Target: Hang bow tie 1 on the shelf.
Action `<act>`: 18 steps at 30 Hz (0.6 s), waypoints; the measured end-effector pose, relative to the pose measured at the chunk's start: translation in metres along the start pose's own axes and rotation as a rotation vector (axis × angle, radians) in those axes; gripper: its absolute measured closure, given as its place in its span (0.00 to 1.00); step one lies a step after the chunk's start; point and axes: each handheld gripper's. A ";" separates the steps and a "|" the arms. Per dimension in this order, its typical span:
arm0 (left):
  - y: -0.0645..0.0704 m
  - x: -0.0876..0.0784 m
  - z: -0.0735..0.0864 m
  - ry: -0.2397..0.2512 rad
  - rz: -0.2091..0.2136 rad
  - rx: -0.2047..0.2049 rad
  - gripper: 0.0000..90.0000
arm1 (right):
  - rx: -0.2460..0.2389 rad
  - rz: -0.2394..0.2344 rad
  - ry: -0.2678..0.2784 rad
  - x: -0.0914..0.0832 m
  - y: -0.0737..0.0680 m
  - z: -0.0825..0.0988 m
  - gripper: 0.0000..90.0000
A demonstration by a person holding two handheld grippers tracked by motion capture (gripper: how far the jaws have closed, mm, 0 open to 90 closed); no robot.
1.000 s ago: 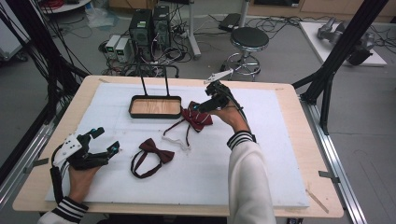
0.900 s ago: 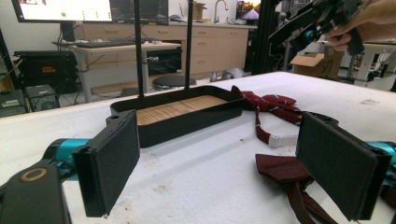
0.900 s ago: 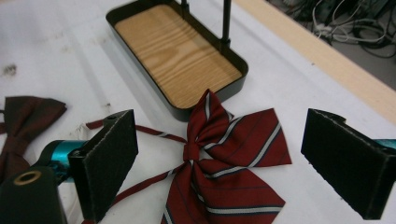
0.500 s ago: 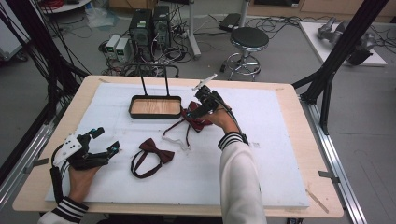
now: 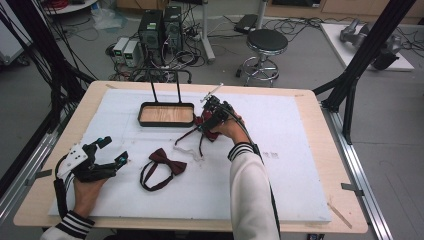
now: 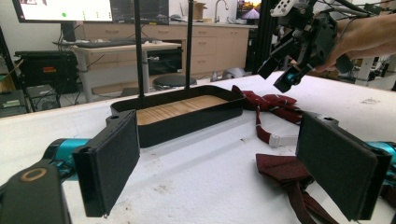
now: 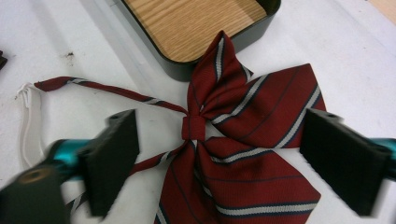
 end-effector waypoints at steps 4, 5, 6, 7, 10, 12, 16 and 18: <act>0.000 0.000 0.000 0.000 0.000 0.000 0.16 | 0.005 -0.006 -0.018 0.003 -0.001 -0.002 0.19; 0.000 0.000 0.000 0.000 0.000 0.000 0.16 | 0.003 0.000 -0.024 0.004 -0.002 -0.003 0.19; 0.000 0.000 0.000 0.000 0.000 0.000 0.16 | 0.004 0.003 -0.025 0.005 -0.002 -0.003 0.19; 0.000 0.000 0.000 0.000 0.000 0.000 0.16 | 0.002 0.000 -0.025 0.005 -0.002 -0.004 0.19; 0.000 0.000 0.000 -0.001 0.001 0.000 0.16 | -0.006 0.003 -0.029 0.007 -0.003 -0.005 0.20; 0.000 0.000 0.000 0.000 0.001 -0.001 0.16 | -0.010 -0.006 -0.040 0.009 -0.004 -0.005 0.23; 0.000 0.000 0.000 0.000 0.001 -0.003 0.16 | -0.031 -0.002 -0.066 0.013 -0.005 -0.006 0.26; 0.000 0.000 0.000 0.000 0.001 -0.003 0.16 | -0.035 0.002 -0.074 0.014 -0.005 -0.007 0.29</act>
Point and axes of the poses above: each handheld gripper's, and its own axes: x roughly forward along the jaws, z roughly out of its underside, y roughly to its right, and after that the axes turned 14 degrees about -y, right-handed
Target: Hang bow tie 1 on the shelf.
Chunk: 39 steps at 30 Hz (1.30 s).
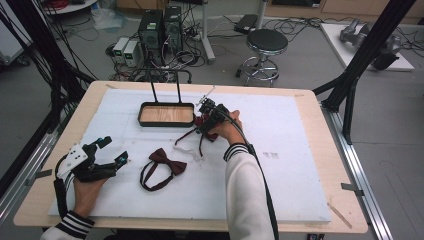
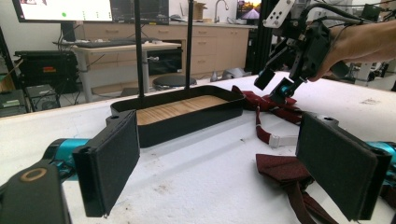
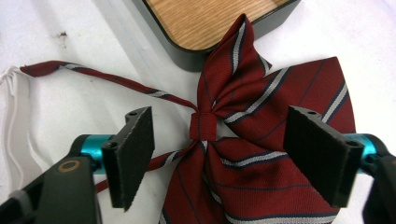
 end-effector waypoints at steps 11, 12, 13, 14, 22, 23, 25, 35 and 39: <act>0.000 0.000 0.000 0.001 -0.001 -0.001 0.16 | 0.000 -0.008 -0.028 0.004 -0.002 -0.002 0.49; 0.000 0.000 0.000 0.000 -0.001 -0.001 0.16 | -0.005 -0.011 -0.029 0.005 -0.002 -0.002 0.49; 0.000 0.000 0.000 0.000 -0.001 0.000 0.16 | -0.002 -0.010 -0.030 0.005 -0.002 -0.003 0.49; 0.000 0.000 0.000 0.000 -0.001 -0.001 0.16 | -0.005 -0.008 -0.037 0.006 -0.002 -0.003 0.50; 0.000 0.000 0.000 -0.001 -0.002 -0.002 0.16 | -0.012 -0.002 -0.056 0.008 -0.005 -0.004 0.59; 0.000 0.000 0.000 -0.001 -0.002 -0.003 0.16 | -0.011 0.000 -0.061 0.009 -0.005 -0.005 0.62; 0.000 0.000 0.000 -0.001 -0.001 -0.005 0.16 | -0.007 0.008 -0.063 0.009 -0.006 -0.006 0.64; 0.000 0.000 0.000 0.000 -0.001 -0.005 0.16 | -0.004 0.024 -0.078 0.012 -0.007 -0.009 0.70; -0.001 0.000 0.000 -0.001 -0.002 -0.006 0.16 | 0.003 0.021 -0.085 0.014 -0.006 -0.009 0.72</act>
Point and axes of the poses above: each handheld gripper's, and its own axes: x roughly forward along the jaws, z roughly out of its underside, y roughly to its right, and after that the axes turned 14 degrees about -y, right-handed
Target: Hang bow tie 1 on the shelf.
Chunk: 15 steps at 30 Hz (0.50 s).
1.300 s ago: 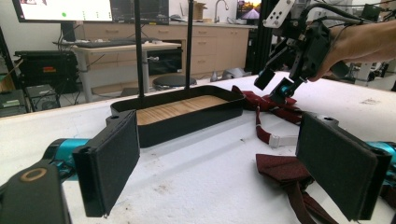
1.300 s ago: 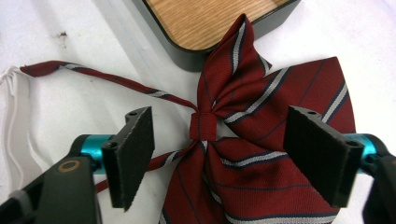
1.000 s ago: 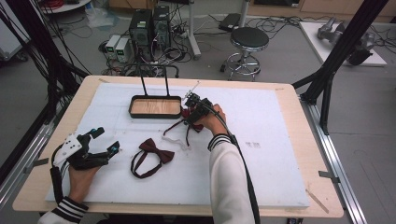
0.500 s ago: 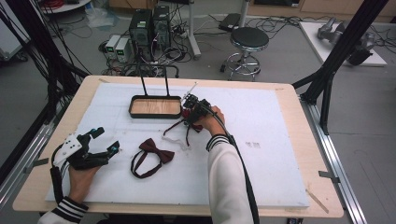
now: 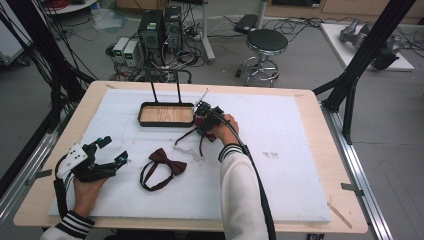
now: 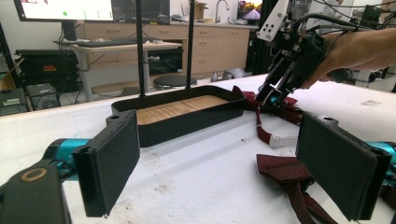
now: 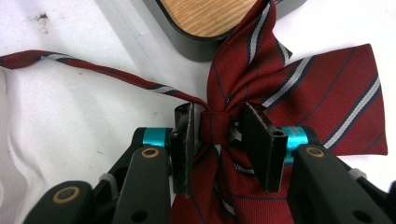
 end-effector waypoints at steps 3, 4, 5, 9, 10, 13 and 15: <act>0.000 0.000 0.000 0.000 0.000 0.000 0.16 | 0.006 -0.003 -0.009 0.000 0.000 0.000 0.76; 0.000 0.000 0.000 0.000 -0.001 0.001 0.16 | 0.002 -0.005 -0.009 0.000 0.000 0.000 0.78; 0.000 0.000 0.000 0.001 0.001 0.001 0.16 | 0.004 -0.012 -0.009 0.000 0.000 0.000 0.80; 0.000 0.000 0.000 0.000 -0.001 0.001 0.16 | 0.022 -0.008 -0.019 0.000 -0.001 -0.001 0.82; 0.000 0.000 0.000 0.001 0.000 0.002 0.16 | 0.026 -0.010 -0.018 0.000 -0.001 -0.001 0.83; 0.000 0.000 0.000 0.001 0.000 0.001 0.16 | 0.036 -0.008 -0.017 0.000 -0.001 -0.001 0.83; 0.000 0.000 0.000 0.000 0.000 0.000 0.16 | 0.039 -0.008 -0.002 0.000 -0.001 0.000 0.83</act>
Point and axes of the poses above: each handheld gripper's, and its own axes: x roughly forward along the jaws, z roughly out of its underside, y roughly to its right, and after that the axes turned 14 degrees about -y, right-handed
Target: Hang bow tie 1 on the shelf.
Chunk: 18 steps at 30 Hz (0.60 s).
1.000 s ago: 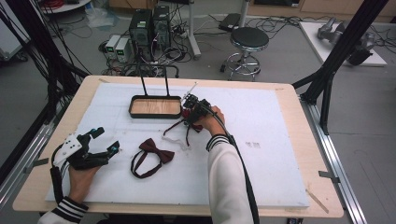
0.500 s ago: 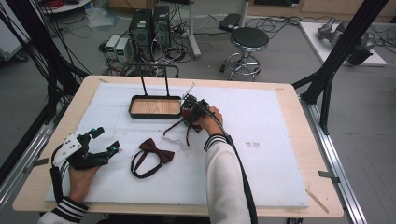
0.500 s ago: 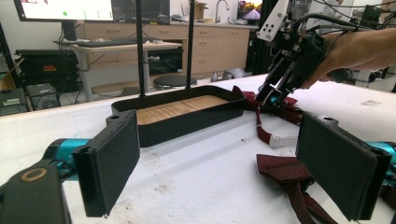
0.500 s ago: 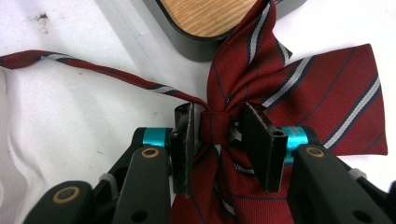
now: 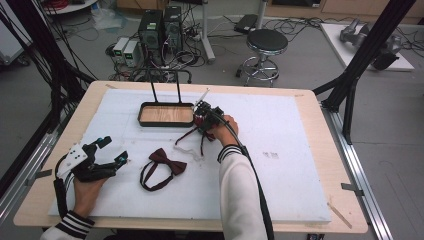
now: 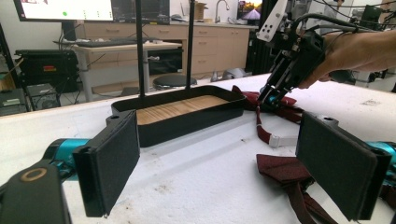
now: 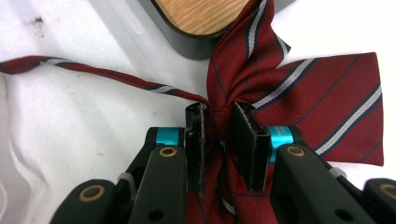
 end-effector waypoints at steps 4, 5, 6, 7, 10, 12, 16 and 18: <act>0.000 0.000 0.000 0.000 0.000 -0.001 0.16 | 0.011 -0.014 0.028 -0.003 0.002 0.003 0.83; 0.000 0.000 0.000 -0.001 0.000 0.000 0.16 | 0.009 -0.013 0.027 -0.004 0.002 0.003 0.83; 0.000 0.000 0.000 -0.001 0.001 0.003 0.16 | 0.011 -0.009 0.027 -0.006 0.001 0.004 0.83; 0.000 0.000 0.000 0.000 0.000 0.002 0.16 | 0.009 -0.010 0.034 -0.007 0.002 0.004 0.83; 0.000 0.000 0.000 0.001 0.000 0.002 0.16 | 0.009 -0.018 0.058 -0.011 0.003 0.005 0.83; 0.000 0.000 0.000 -0.001 0.000 0.002 0.16 | 0.009 -0.027 0.076 -0.014 0.002 0.005 0.83; 0.000 0.000 0.000 0.000 0.001 0.001 0.16 | 0.006 -0.044 0.116 -0.020 0.001 0.006 0.83; 0.000 0.000 0.000 0.000 0.000 0.001 0.16 | 0.008 -0.045 0.134 -0.024 0.001 0.006 0.83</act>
Point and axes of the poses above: each handheld gripper's, and its own axes: x roughly forward along the jaws, z roughly out of its underside, y roughly to its right, and after that the axes turned 14 degrees about -y, right-handed
